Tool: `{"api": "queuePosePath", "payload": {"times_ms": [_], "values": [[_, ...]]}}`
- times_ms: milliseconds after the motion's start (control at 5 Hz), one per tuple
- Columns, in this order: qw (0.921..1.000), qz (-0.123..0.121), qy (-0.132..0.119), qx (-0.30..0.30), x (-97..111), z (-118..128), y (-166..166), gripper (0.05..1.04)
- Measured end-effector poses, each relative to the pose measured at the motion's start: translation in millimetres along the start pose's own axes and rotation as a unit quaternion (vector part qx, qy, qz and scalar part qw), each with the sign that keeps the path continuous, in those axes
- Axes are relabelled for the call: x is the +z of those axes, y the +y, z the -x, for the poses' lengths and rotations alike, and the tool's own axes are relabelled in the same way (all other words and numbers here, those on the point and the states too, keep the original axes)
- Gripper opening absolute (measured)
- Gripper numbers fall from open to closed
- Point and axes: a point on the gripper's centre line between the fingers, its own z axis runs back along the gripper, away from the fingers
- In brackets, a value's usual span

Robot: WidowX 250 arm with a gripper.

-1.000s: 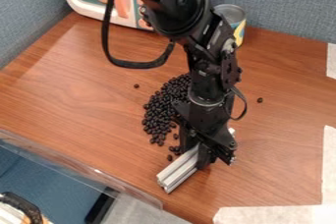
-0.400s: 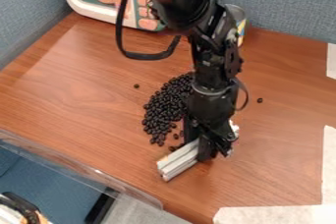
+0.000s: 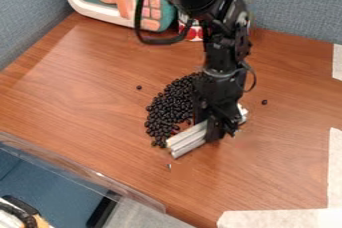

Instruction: Sweep into pile

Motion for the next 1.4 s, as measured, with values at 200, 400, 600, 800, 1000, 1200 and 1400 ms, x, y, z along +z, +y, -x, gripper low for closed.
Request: {"api": "queuePosePath", "payload": {"times_ms": [200, 400, 600, 800, 1000, 1200, 1400], "values": [[0.9999, -0.005, 0.002, 0.016, 0.1, -2.6, 16.6, 0.381], [0.9996, -0.009, 0.002, 0.027, 2.1, -4.2, 29.7, 0.381], [0.9992, -0.013, 0.008, 0.036, 2.2, -1.0, 37.1, 0.381], [0.9994, -0.012, 0.01, 0.032, 2.2, -3.1, 27.9, 0.381], [0.9989, 0.002, 0.02, 0.043, 6.4, -10.6, -0.7, 0.381], [0.9971, 0.003, -0.002, 0.077, 28.0, -22.6, -25.0, 0.381], [0.9933, 0.013, 0.011, 0.114, 21.6, -14.1, -44.3, 0.381]]}}
